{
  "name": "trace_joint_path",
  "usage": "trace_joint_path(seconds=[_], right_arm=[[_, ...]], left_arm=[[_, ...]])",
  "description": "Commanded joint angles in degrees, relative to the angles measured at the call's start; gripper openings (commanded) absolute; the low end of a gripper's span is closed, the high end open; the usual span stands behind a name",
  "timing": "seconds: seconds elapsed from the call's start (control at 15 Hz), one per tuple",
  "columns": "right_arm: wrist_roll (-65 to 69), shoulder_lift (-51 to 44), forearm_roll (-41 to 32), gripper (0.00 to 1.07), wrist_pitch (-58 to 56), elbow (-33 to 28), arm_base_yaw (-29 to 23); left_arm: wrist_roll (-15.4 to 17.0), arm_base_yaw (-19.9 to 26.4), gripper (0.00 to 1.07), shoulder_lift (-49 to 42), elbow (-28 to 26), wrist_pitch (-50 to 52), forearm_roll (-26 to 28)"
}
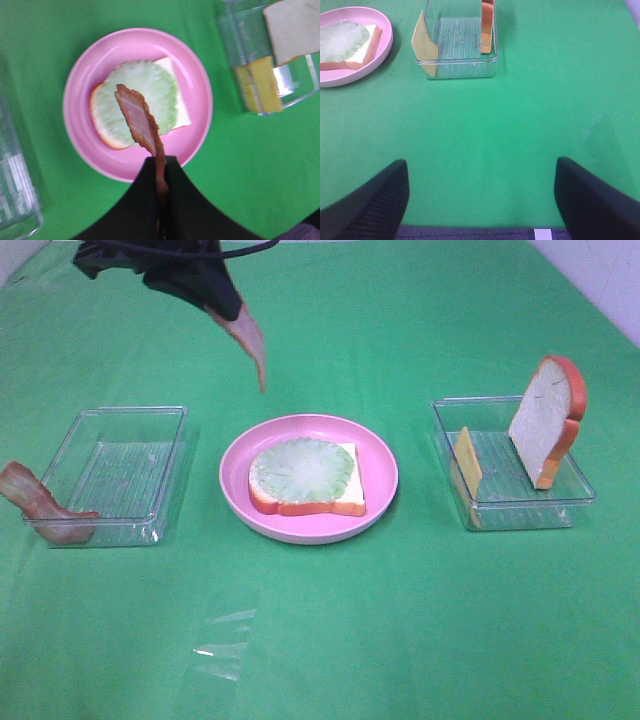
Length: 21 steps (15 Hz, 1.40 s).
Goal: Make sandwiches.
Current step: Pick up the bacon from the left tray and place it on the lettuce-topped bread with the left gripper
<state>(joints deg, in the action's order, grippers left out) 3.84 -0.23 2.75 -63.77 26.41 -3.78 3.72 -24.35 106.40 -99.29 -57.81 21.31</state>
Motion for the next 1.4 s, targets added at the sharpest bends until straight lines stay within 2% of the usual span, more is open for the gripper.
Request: trace_joint_path(seconds=[0.07, 0.13, 0.2, 0.27, 0.53, 0.8, 1.07, 1.13, 1.2, 1.27, 1.4], right_arm=[[-0.34, -1.55, -0.29, 0.77, 0.17, -0.23, -0.11], [-0.34, -1.55, -0.29, 0.77, 0.17, -0.23, -0.11], [-0.34, -1.55, -0.29, 0.77, 0.17, -0.23, -0.11], [-0.34, -1.55, -0.29, 0.77, 0.17, -0.23, -0.11], [-0.34, -1.55, -0.29, 0.77, 0.17, -0.23, -0.11], [-0.34, -1.55, -0.29, 0.77, 0.17, -0.23, -0.11], [-0.34, -1.55, -0.29, 0.77, 0.17, -0.23, -0.11], [-0.34, -1.55, -0.29, 0.77, 0.17, -0.23, -0.11], [-0.34, -1.55, -0.29, 0.77, 0.17, -0.23, -0.11], [-0.34, -1.55, -0.29, 0.77, 0.17, -0.23, -0.11], [-0.34, -1.55, -0.29, 0.77, 0.17, -0.23, -0.11]], left_arm=[[-9.97, 0.23, 0.0, 5.33, -4.01, 2.52, 13.01], [-13.75, 0.23, 0.0, 7.73, -5.21, 2.92, 18.33], [-19.08, 0.11, 0.0, 12.61, -7.45, 1.95, 27.1], [-20.28, 0.11, 0.0, 15.07, -8.19, 1.32, 29.97], [-21.08, 0.11, 0.0, 21.14, -8.31, 0.8, 33.29], [-24.01, 0.11, 0.0, 25.55, -8.31, -3.44, 32.95], [-23.43, 0.11, 0.0, 27.16, -8.31, -4.53, 28.53], [-22.63, 0.11, 0.0, 27.16, -8.31, -4.41, 25.1], [-19.82, 0.11, 0.0, 27.1, -8.31, -3.15, 20.34], [-17.36, 0.11, 0.0, 26.99, -8.31, -1.55, 17.93], [-15.07, 0.11, 0.0, 26.99, -8.31, 0.17, 15.18]])
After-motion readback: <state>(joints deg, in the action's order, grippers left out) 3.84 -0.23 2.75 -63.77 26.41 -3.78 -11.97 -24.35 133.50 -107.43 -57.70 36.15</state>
